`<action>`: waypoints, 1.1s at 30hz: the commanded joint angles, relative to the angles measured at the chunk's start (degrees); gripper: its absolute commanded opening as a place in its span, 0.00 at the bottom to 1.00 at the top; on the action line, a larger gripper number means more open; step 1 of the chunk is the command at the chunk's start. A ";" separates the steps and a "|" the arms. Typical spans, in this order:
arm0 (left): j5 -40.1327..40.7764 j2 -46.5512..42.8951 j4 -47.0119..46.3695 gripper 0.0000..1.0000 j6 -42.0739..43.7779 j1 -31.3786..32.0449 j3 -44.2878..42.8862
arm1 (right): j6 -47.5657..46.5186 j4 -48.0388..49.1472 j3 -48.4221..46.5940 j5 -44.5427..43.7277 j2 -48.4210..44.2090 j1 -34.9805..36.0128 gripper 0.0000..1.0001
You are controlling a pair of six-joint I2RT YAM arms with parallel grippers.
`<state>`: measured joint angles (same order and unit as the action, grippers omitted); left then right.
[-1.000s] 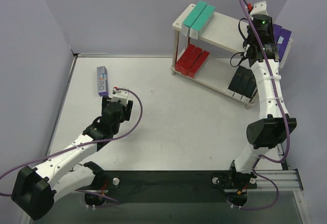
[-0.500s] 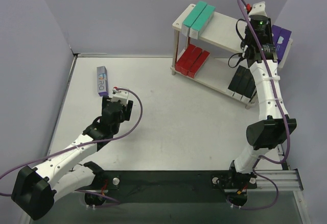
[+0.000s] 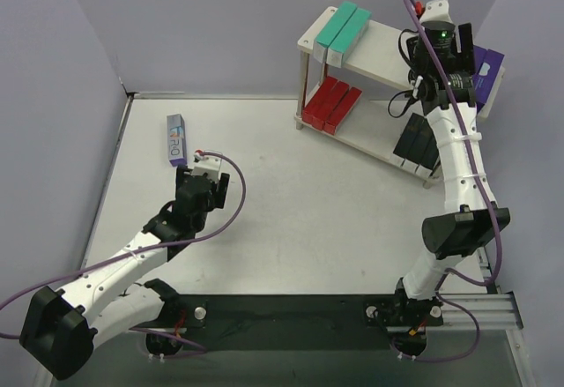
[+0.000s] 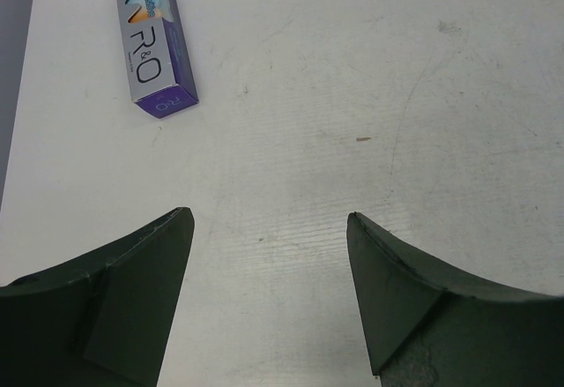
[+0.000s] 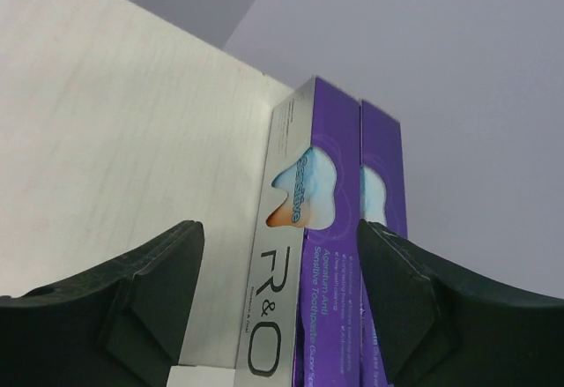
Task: Place and organize the toothpastes onto the shelf
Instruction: Adjust the toothpaste on the shelf, then pick up the toothpaste from the center of the board.
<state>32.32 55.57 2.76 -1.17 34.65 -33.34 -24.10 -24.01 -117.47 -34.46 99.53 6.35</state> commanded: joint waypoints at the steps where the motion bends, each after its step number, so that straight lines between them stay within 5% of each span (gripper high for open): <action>1: -0.15 -0.90 -1.89 0.81 -2.42 -0.99 -1.72 | 0.01 0.19 -8.03 0.35 -3.45 4.54 0.74; 6: 0.03 0.50 -1.89 0.81 -5.86 -4.06 -5.13 | 4.91 0.81 -6.12 5.26 -8.99 9.38 0.89; 12: 3.80 7.00 -0.66 0.84 -11.04 -7.66 -11.65 | 16.17 4.40 12.77 13.88 -22.69 14.39 0.98; 25: 5.66 28.42 -7.42 0.85 -9.82 -19.35 -25.53 | 32.62 4.42 45.65 29.09 -47.48 15.80 1.00; 33: -1.72 50.30 4.24 0.96 -10.43 -27.44 -44.40 | 33.07 0.11 53.92 33.31 -54.70 16.15 1.00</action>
<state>35.14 98.08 0.69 -11.42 9.87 -68.62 7.84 -23.09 -64.95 -4.58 46.65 21.93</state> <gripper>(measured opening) 0.936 0.996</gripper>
